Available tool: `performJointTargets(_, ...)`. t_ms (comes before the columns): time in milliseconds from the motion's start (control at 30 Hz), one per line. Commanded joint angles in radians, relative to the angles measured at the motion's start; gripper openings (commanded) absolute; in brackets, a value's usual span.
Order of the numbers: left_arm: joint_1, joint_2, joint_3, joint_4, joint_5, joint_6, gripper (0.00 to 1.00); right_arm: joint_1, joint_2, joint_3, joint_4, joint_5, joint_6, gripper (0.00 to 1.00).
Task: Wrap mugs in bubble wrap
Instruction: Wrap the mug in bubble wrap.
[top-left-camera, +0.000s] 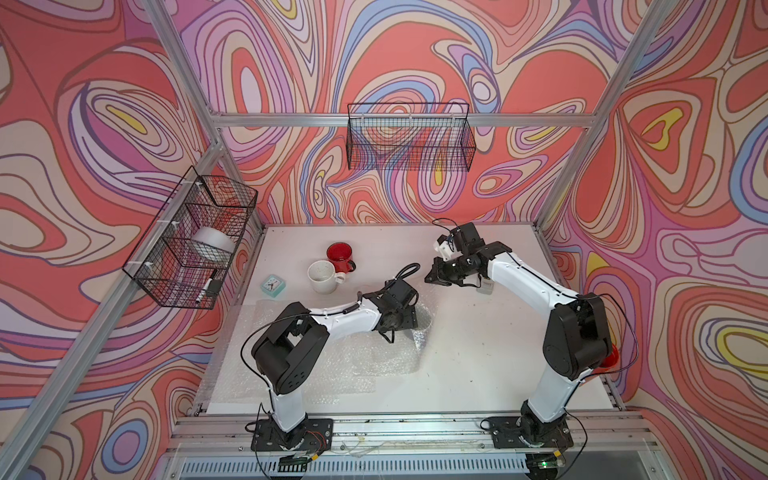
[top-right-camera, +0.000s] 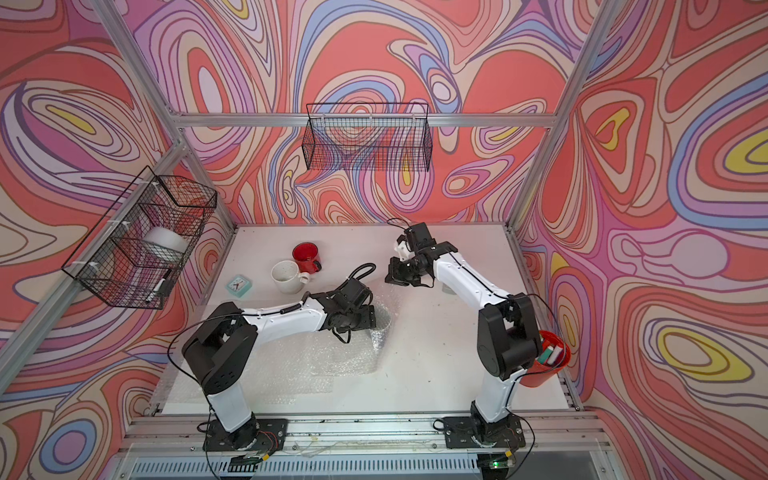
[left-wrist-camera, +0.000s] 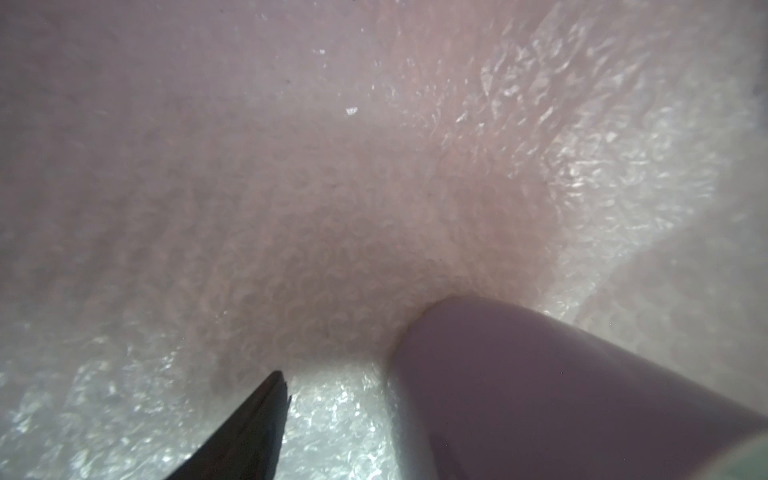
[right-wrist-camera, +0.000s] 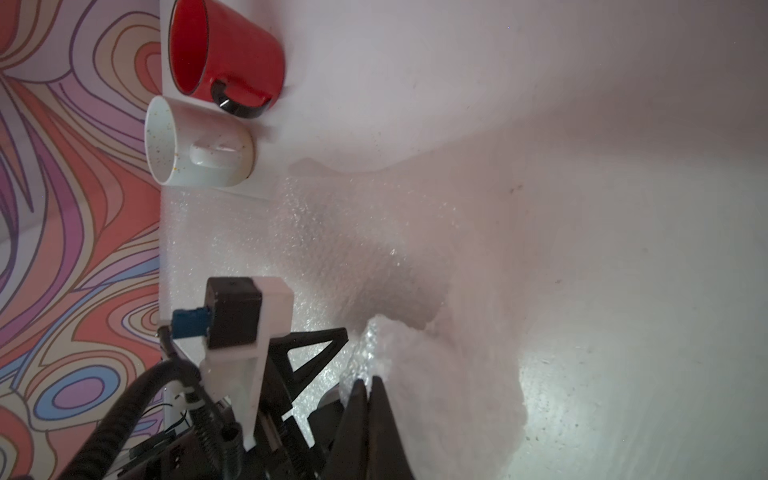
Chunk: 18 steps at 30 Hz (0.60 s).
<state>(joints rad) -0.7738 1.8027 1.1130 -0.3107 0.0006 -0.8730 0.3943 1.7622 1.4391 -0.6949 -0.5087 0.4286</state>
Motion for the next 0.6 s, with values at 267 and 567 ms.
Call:
performJointTargets(267,0.008,0.015,0.016,-0.013,0.002,-0.025,0.69,0.067,-0.101,-0.187,0.075,-0.095,0.022,0.0)
performJointTargets(567,0.008,-0.006,-0.009,0.024,0.012,-0.042,0.58,0.122,-0.046,-0.253,0.105,-0.063,0.034,0.0)
